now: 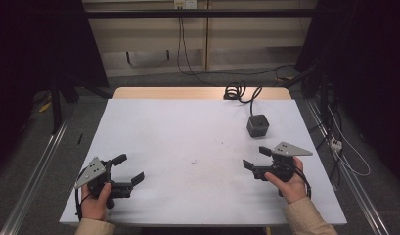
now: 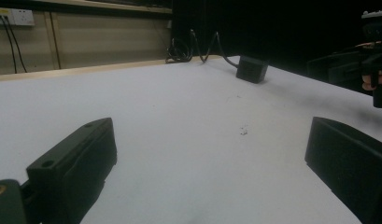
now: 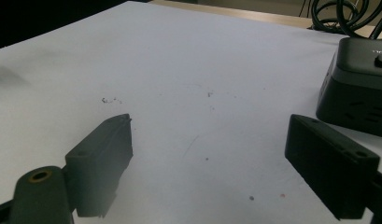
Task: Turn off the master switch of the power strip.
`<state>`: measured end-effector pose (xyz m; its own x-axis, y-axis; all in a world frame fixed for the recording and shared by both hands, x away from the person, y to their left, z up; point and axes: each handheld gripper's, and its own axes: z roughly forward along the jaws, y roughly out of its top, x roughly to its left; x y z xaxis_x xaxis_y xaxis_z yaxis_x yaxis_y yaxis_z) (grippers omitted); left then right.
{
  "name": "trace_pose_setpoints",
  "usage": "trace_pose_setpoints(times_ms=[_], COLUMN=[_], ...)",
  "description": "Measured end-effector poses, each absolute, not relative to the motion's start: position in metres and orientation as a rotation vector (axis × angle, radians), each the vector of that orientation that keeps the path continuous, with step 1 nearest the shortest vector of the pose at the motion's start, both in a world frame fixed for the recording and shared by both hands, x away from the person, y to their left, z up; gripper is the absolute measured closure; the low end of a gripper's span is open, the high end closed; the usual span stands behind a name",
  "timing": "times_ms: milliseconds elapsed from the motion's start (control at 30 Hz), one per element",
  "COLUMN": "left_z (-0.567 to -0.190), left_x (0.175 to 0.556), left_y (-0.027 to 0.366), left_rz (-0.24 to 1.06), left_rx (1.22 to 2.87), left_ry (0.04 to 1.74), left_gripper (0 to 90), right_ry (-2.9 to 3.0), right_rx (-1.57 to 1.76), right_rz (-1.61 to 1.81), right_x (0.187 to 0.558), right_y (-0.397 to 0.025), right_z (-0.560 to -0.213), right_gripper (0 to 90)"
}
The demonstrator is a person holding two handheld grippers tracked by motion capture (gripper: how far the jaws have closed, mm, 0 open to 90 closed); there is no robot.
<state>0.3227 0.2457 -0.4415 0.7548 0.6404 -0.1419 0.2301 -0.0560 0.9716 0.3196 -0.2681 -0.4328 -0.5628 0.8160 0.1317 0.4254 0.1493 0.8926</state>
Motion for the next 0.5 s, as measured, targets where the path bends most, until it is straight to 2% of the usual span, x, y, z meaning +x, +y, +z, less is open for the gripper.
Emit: trace_pose_setpoints(times_ms=[500], left_z=[-0.441], left_x=[0.323], left_y=[0.245], left_rz=[0.387], left_rx=[1.630], left_ry=[0.705], left_gripper=[1.8], right_ry=[2.053], right_rx=[1.163], right_rz=[1.394], right_x=[0.296], right_y=[-0.272], right_z=[-0.436], right_gripper=[13.9])
